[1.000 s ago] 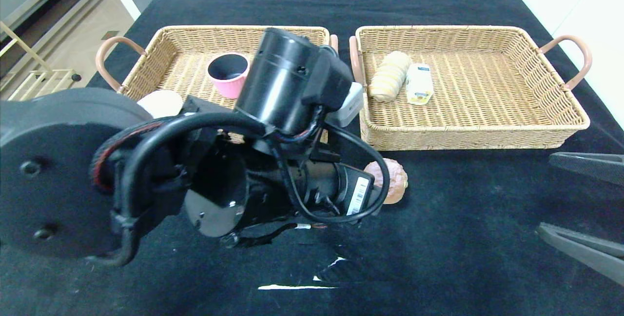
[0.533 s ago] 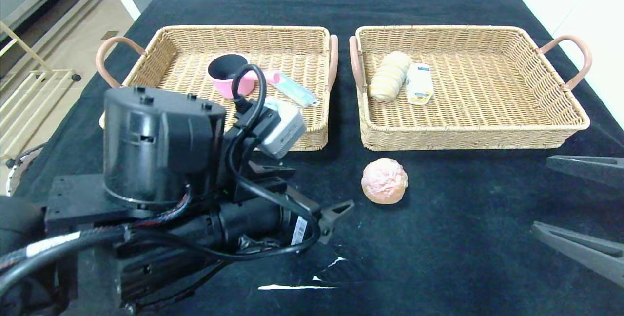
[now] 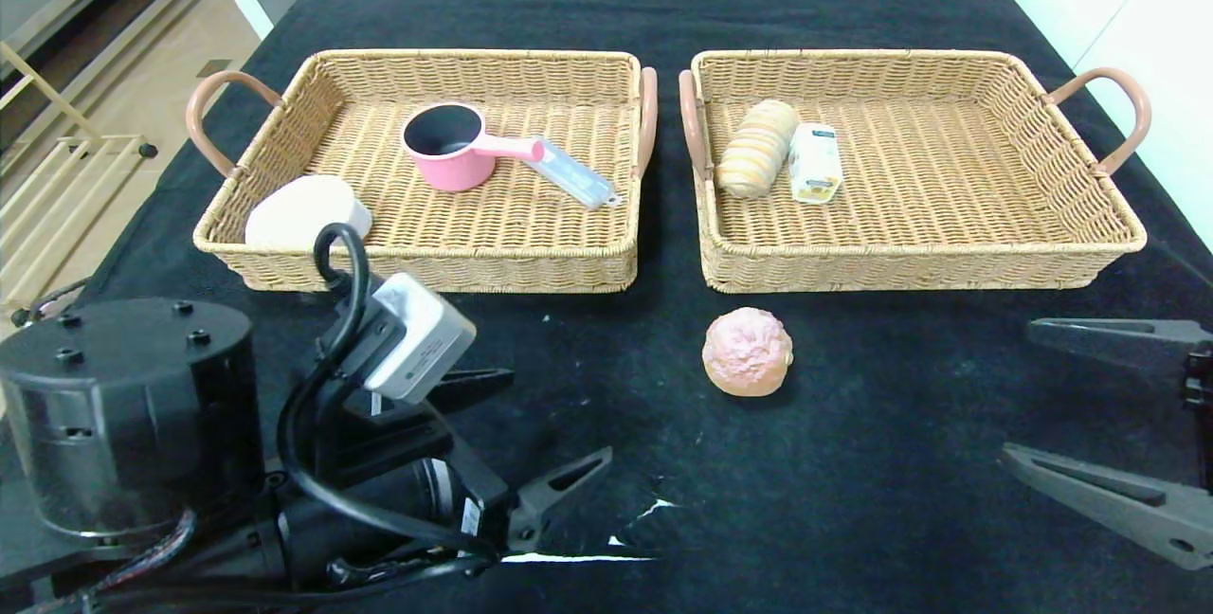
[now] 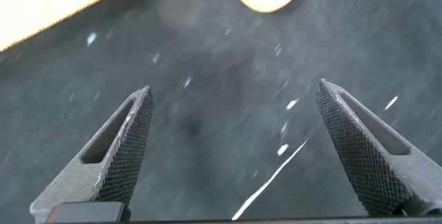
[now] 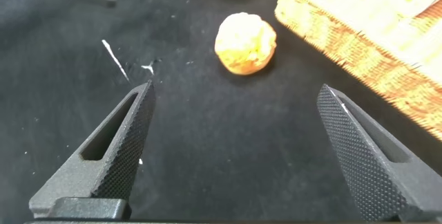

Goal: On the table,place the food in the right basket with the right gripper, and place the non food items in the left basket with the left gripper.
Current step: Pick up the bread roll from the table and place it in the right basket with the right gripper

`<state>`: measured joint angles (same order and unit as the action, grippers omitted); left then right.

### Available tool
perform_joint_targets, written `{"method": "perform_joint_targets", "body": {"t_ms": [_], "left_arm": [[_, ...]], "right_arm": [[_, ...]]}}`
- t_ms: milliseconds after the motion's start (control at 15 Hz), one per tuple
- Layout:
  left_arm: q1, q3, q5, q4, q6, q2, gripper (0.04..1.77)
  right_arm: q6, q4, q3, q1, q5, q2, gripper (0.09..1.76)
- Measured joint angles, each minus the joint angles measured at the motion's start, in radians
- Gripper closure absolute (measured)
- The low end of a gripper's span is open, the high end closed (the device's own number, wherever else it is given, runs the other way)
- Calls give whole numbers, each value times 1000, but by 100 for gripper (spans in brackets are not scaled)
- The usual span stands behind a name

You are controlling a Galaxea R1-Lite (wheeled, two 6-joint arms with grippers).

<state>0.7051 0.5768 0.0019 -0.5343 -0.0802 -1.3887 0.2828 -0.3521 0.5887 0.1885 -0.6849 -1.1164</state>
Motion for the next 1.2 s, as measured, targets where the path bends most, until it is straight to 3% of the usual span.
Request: {"method": "perform_joint_targets", "body": {"t_ms": [200, 800, 1000, 1200], "left_arm": [[-46, -66, -59, -30, -14, 38, 10], [-62, -76, -59, -30, -8, 49, 10], [-66, -76, -59, -31, -10, 42, 9], [-87, -74, -63, -31, -9, 36, 9]], "right_arm": [[0, 0, -2, 12, 12, -21, 14], [-5, 4, 10, 61, 117, -70, 14], [-29, 19, 31, 130, 271, -87, 14], [-112, 21, 69, 222, 299, -120, 14]]}}
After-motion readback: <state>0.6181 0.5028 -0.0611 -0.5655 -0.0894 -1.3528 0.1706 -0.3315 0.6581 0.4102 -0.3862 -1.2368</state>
